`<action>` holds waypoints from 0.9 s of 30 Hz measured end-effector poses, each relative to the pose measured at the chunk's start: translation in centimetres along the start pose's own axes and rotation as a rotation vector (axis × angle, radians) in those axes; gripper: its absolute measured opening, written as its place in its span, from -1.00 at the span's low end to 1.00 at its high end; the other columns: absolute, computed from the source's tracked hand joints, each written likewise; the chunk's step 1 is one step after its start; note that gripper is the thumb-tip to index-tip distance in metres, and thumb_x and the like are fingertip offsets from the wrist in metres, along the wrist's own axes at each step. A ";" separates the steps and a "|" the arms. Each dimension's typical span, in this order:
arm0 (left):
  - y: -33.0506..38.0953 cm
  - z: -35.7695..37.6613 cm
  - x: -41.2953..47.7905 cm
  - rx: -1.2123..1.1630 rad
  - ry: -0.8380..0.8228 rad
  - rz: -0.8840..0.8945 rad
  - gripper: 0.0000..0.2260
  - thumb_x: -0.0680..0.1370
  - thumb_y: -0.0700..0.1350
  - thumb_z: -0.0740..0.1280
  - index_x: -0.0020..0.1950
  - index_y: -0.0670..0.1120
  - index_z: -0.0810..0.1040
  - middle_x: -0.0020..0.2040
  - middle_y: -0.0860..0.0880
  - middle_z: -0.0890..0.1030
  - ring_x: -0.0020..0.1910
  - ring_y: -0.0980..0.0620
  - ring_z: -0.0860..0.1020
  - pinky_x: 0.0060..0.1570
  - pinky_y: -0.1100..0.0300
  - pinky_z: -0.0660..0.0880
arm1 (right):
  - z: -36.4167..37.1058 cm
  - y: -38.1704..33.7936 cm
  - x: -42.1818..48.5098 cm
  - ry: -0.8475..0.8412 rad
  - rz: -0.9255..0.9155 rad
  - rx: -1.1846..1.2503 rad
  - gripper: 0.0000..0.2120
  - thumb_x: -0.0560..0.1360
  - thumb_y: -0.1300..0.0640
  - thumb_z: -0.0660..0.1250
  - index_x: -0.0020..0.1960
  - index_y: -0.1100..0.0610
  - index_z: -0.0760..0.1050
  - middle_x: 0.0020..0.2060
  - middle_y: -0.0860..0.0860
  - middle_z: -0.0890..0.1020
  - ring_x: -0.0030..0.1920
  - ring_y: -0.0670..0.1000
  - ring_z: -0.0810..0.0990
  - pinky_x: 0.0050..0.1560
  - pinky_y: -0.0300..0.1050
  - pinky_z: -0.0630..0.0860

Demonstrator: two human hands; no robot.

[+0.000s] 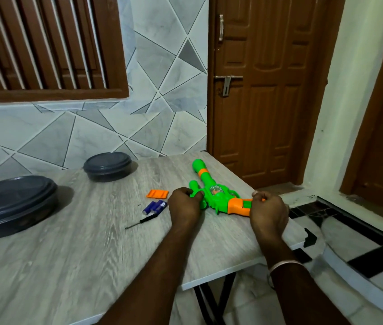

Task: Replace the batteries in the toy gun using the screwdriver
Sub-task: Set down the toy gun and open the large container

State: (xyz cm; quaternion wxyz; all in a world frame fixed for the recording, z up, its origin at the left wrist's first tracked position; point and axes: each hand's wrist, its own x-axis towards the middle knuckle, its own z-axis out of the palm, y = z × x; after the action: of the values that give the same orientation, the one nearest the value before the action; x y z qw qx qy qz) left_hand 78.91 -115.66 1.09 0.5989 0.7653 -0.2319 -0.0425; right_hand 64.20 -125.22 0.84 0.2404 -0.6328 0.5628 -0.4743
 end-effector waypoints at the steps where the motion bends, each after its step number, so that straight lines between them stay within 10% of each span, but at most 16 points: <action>1: 0.0 0.0 -0.1 -0.006 -0.002 -0.003 -0.65 0.48 0.01 0.52 0.13 -0.19 0.68 -0.03 -0.16 0.72 -0.07 -0.14 0.68 0.01 0.02 0.61 | -0.1 0.0 0.0 -0.002 -0.003 0.008 -0.74 0.59 -0.02 0.25 0.12 0.07 0.65 0.01 0.08 0.65 0.09 0.14 0.51 0.04 0.06 0.50; 13: 1.8 -2.4 -1.3 -0.218 0.103 0.047 -0.54 0.42 0.20 0.33 0.17 -0.07 0.59 -0.01 -0.08 0.63 -0.12 -0.27 0.66 -0.05 -0.25 0.62 | -2.1 -2.6 -2.8 0.138 -0.074 0.107 -0.78 0.57 -0.04 0.20 0.10 0.00 0.55 0.25 0.18 0.47 0.30 0.25 0.34 0.30 0.18 0.22; 27: 1.3 -20.1 -0.5 -0.055 0.295 0.155 -0.86 0.51 0.03 0.33 -0.17 0.01 0.61 -0.16 0.02 0.68 -0.23 -0.09 0.69 -0.15 -0.13 0.66 | 5.3 -16.2 -16.1 -0.180 -0.276 0.674 -0.71 0.44 -0.03 0.17 -0.05 0.03 0.64 -0.05 0.15 0.60 0.01 0.15 0.52 0.15 0.12 0.44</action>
State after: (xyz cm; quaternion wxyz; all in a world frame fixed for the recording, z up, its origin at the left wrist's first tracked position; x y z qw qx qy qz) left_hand 84.95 -97.64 7.75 0.6487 0.7264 -0.1984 0.1104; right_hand 78.01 -107.26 6.76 0.4177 -0.6273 0.2612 -0.6032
